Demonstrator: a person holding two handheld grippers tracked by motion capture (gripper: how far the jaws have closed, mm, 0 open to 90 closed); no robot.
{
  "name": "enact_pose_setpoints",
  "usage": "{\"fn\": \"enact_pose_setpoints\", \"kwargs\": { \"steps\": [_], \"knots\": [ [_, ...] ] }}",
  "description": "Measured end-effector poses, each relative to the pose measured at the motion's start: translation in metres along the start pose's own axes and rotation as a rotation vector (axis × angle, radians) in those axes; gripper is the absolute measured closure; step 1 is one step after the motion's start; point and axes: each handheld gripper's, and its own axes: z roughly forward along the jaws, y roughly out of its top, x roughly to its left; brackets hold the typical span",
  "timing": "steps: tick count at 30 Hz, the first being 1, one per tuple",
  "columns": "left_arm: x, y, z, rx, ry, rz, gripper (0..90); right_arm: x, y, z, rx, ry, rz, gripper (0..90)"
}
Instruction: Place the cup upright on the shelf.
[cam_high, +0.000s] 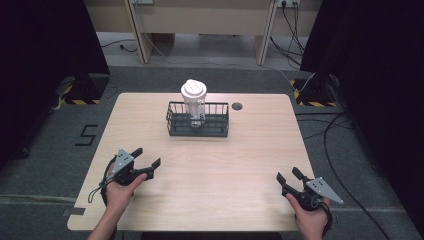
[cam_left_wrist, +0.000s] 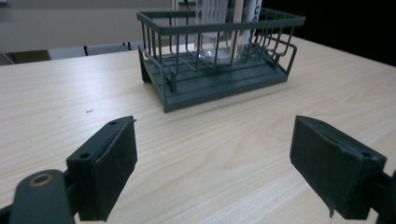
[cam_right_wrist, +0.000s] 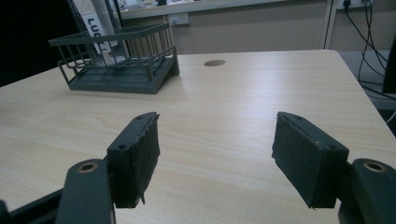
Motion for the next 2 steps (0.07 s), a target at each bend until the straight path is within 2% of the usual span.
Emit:
{"fn": "enact_pose_setpoints", "kwargs": {
  "steps": [2],
  "knots": [
    [0.0008, -0.0005, 0.0, -0.001, 0.005, -0.007, 14.4, -0.0002, 0.0002, 0.0006, -0.002, 0.003, -0.002, 31.7]
  ]
}}
